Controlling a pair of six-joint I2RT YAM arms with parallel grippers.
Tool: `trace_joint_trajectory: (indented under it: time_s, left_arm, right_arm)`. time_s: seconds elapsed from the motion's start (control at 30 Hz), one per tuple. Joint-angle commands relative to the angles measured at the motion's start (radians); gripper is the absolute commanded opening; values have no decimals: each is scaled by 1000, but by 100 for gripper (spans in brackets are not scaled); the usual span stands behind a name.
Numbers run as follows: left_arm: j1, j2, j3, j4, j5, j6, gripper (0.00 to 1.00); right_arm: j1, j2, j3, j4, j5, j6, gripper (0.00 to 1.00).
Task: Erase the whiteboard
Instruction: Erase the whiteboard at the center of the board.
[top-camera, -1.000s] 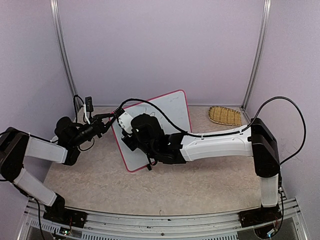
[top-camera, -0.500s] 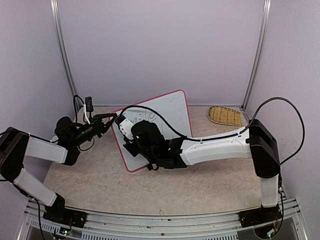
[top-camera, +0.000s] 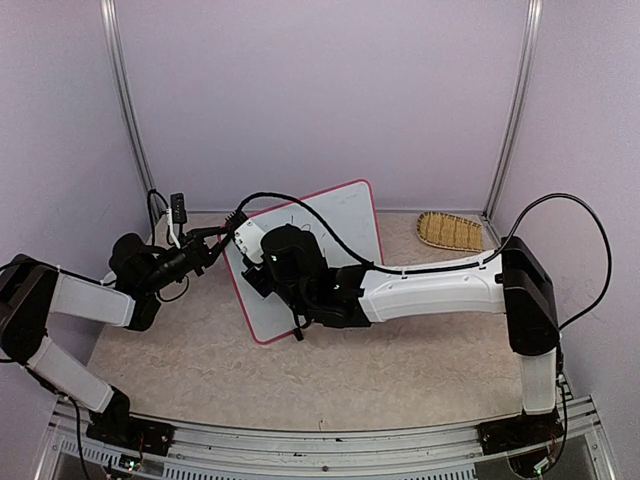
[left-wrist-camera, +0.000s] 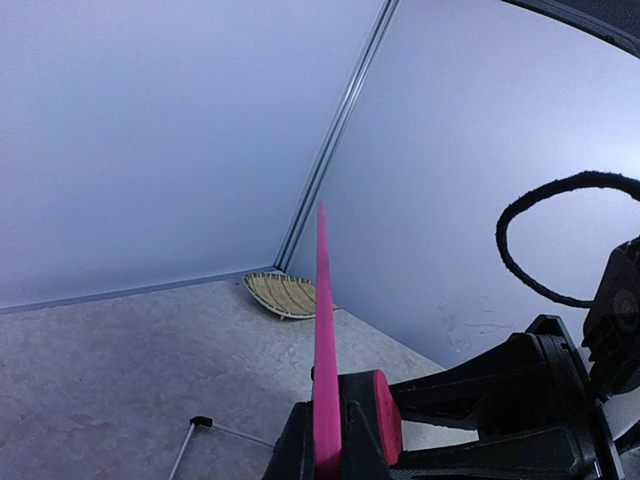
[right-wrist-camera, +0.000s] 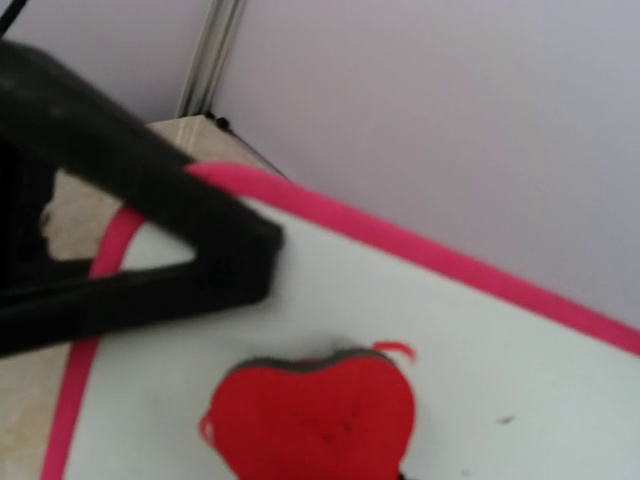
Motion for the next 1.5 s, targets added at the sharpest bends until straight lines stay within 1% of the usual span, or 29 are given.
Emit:
trace_joint_trajectory:
  time_s: [0.0, 0.17, 0.47, 0.7, 0.87, 1.0, 1.3, 1.47]
  left_arm:
    - [-10, 7, 5, 1, 25, 3, 0]
    - [-10, 13, 7, 3, 27, 1, 0]
    - [-10, 19, 10, 2, 27, 2, 0]
    - [-10, 29, 13, 5, 29, 0, 0]
    - [-11, 33, 14, 8, 34, -3, 0]
    - [-11, 27, 12, 4, 33, 2, 0]
    - [-11, 25, 12, 3, 36, 2, 0]
    - [-11, 20, 11, 2, 34, 3, 0]
  right_arm:
    - [-12, 16, 37, 18, 19, -31, 26]
    - [-13, 24, 38, -19, 5, -22, 26]
    - [-5, 43, -40, -69, -71, -10, 25]
    - [-4, 45, -87, -66, 34, 25, 25]
    - [-4, 43, -106, -61, 35, 29, 25]
    - [-4, 43, -80, -40, 38, 7, 25]
    - [-11, 74, 49, -10, 64, -80, 27]
    - [-21, 80, 83, -7, 60, -90, 27]
